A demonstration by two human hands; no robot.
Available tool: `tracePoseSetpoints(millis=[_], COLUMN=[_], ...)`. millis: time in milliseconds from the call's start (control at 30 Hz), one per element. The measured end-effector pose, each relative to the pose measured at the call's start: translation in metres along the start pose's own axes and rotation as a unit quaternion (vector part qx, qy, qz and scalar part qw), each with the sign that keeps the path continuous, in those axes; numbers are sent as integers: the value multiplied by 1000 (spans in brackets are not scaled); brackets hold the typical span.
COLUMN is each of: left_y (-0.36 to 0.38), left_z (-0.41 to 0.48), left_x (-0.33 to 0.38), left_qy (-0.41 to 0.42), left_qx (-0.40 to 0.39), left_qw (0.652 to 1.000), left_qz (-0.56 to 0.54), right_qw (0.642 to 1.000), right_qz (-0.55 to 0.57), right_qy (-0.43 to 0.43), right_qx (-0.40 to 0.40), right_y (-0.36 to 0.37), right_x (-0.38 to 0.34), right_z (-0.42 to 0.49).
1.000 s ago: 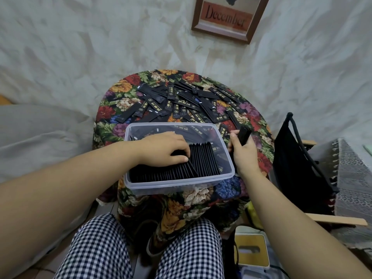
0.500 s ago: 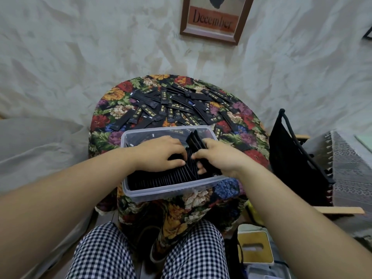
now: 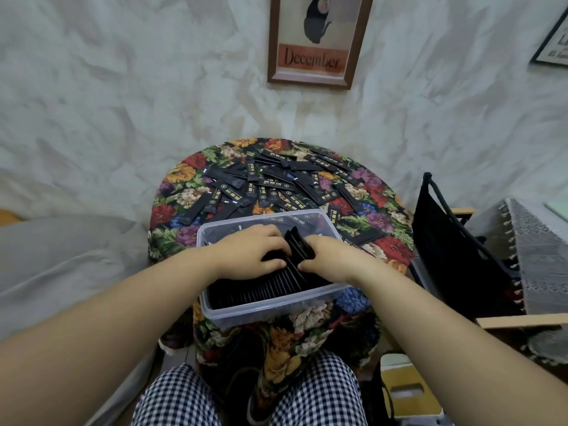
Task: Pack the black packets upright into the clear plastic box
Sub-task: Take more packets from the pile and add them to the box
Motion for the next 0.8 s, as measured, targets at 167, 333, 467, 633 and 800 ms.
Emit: tracePoseSetpoints(millis=[167,333,467,633,800], left_y=[-3,-3,-3,-2,-1], left_z=[-3,-8,-9,-9,-7], left_x=[0,1,2,1,0], left_qy=[-10,-23,-29,-63,-74], left_qx=[0,2,-11,-21,-36], left_qw=[1000,1000,1000,998,996], left_qz=[-17,-18,-7,5,13], right_qw=[998,997,994,999,998], right_qz=[-57,-79,-105,26,53], right_qy=[10,7,14,28,35], right_qx=[11,0,-37,-24,-27], right_y=[0,0,-2,-4,-4], right_x=[0,-1,0,7,7], right_z=[2,3,4,2,0])
Point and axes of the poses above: each hand's wrist, its own z-axis towards the middle knuckle, its own y-axis out of the palm, x = y × z, the point moved 1 cm from there along z, towards the middle knuckle, and after that the axes turned 6 degrees about -z, right-handed, at the moved point
